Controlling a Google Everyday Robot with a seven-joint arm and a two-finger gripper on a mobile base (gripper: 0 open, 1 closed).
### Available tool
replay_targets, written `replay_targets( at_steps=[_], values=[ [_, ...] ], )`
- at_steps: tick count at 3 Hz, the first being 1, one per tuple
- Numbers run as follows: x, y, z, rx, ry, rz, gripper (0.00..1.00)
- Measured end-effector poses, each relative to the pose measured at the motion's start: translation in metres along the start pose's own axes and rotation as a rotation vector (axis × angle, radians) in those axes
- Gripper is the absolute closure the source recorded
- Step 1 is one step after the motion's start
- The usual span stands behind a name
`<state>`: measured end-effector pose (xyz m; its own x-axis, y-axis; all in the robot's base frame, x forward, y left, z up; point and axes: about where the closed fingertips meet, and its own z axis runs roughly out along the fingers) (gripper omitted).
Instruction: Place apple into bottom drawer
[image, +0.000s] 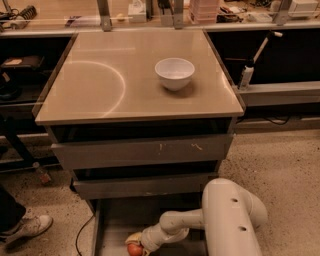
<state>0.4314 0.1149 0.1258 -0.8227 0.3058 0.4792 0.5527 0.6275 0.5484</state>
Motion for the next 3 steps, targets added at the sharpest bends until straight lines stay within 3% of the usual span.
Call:
replay_targets(
  at_steps=[1, 3],
  values=[
    [0.0008, 0.0004, 0.0011, 0.002, 0.002, -0.002, 1.00],
    [0.0009, 0.0004, 0.0012, 0.002, 0.002, -0.002, 0.58]
  ],
)
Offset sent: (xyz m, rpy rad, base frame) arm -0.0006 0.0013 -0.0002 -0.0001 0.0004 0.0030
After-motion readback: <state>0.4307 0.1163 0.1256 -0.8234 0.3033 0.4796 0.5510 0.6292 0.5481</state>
